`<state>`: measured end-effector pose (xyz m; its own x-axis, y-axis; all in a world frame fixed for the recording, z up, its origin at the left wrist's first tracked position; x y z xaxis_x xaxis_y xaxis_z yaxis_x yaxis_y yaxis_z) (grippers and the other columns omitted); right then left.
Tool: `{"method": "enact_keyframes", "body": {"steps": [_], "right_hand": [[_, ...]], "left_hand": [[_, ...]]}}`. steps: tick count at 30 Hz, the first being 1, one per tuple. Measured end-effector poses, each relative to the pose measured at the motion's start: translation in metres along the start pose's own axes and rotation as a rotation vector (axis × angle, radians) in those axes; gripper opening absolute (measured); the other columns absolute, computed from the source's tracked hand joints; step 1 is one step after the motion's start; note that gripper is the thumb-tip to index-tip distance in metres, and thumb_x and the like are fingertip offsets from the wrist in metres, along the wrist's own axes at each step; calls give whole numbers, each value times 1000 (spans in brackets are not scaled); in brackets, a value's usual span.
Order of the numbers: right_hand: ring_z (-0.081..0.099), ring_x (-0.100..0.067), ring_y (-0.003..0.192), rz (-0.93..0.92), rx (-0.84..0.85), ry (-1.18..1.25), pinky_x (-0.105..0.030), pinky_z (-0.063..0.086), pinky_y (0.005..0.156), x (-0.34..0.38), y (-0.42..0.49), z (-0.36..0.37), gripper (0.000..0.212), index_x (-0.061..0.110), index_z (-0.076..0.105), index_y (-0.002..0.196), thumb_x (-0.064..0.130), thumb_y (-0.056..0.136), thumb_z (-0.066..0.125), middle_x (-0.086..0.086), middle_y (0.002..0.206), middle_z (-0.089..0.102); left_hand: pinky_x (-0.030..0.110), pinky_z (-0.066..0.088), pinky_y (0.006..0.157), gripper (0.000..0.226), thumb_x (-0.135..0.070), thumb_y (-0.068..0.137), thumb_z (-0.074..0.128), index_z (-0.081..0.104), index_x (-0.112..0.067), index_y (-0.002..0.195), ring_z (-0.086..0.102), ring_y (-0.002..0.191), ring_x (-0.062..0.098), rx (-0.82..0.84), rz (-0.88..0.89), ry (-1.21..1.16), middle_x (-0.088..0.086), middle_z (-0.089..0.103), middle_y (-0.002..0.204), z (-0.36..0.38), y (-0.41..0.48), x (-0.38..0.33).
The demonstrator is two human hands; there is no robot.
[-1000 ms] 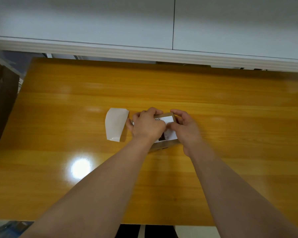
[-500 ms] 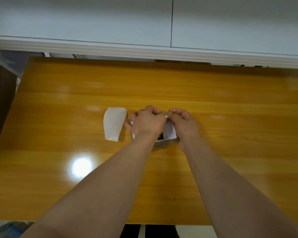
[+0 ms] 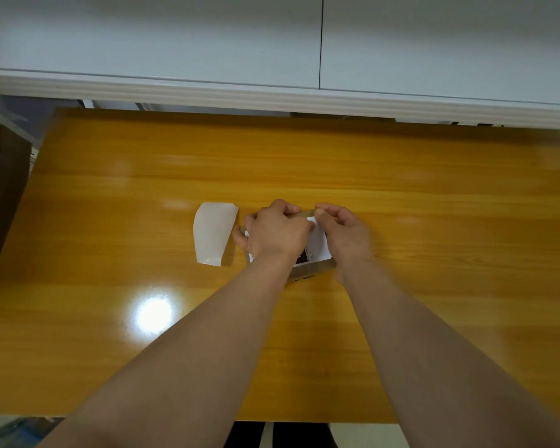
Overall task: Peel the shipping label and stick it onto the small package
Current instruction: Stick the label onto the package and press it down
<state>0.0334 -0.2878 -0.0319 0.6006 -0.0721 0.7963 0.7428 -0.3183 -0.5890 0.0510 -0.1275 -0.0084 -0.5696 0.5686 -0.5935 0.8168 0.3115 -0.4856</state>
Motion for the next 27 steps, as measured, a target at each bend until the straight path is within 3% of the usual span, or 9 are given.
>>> {"method": "enact_keyframes", "body": {"steps": [3, 6, 10, 12, 15, 18, 21, 23, 27], "right_hand": [[63, -16, 103, 36, 37, -37, -28, 52, 79, 0, -1, -2, 31, 33, 67, 124, 36, 93, 66, 7, 111, 68], [64, -19, 106, 98, 5, -29, -29, 48, 72, -1, -5, -9, 37, 33, 60, 130, 39, 94, 63, 2, 120, 68], [52, -12, 80, 185, 62, -120, -33, 38, 76, -2, -14, -12, 21, 25, 57, 112, 41, 100, 52, 8, 91, 60], [52, -12, 76, 212, 96, -127, -35, 42, 75, -2, -18, -11, 20, 23, 55, 108, 41, 99, 53, 7, 86, 59], [63, -16, 87, 101, 84, -108, -29, 46, 68, 8, -17, -9, 33, 22, 61, 126, 30, 95, 61, -2, 111, 69], [63, -8, 84, 8, 125, -168, -22, 45, 61, 16, -17, -6, 48, 22, 55, 137, 11, 92, 65, -3, 131, 61], [60, -3, 82, 11, 246, -224, -18, 45, 59, 12, -22, 2, 69, 24, 47, 144, -3, 84, 68, -1, 121, 63], [62, -7, 84, 33, 317, -226, -19, 47, 60, 8, -27, 7, 81, 27, 40, 147, -8, 81, 70, 4, 109, 62], [66, -13, 86, 30, 328, -229, -24, 52, 61, 6, -26, 10, 83, 28, 39, 146, -11, 80, 70, 1, 108, 64]], "left_hand": [[48, 11, 120, 21, -42, 82, 71, 65, -36, 101, 32, 139, 19, 18, -59, -60, -23, 45, 77, 0, -1, 2], [49, 24, 116, 22, -44, 81, 74, 61, -38, 99, 39, 134, 24, 36, -167, -100, -18, 45, 77, -2, -3, 8], [47, 30, 102, 32, -51, 78, 72, 58, -37, 103, 49, 125, 27, 54, -206, -67, -7, 66, 105, -5, 0, 16], [45, 31, 97, 41, -56, 76, 70, 52, -33, 105, 53, 120, 28, 63, -222, -59, -5, 66, 103, -5, 2, 22], [52, 45, 99, 59, -60, 70, 68, 45, -26, 113, 62, 107, 32, 83, -245, -112, -5, 57, 87, -1, 1, 30], [54, 54, 92, 77, -47, 72, 69, 36, -28, 139, 66, 104, 34, 152, -229, -233, 3, 61, 113, 6, -4, 29], [51, 54, 96, 79, -19, 79, 66, 33, -43, 147, 51, 125, 34, 204, -78, -231, 6, 38, 142, 9, 0, 17], [50, 52, 99, 79, -7, 80, 63, 39, -45, 145, 43, 132, 34, 256, -4, -180, 2, 34, 144, 12, 3, 13], [53, 53, 96, 79, -9, 69, 70, 47, -50, 132, 45, 128, 35, 309, 22, -224, -3, 36, 135, 13, 3, 15]]}}
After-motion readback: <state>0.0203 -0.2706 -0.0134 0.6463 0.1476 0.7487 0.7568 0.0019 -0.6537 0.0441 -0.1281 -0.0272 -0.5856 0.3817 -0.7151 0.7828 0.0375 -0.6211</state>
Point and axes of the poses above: each hand's wrist, its own y-axis towards the middle knuckle, its own z-axis out of the palm, x = y × z, the point moved 9 cm from there along y, towards the middle knuckle
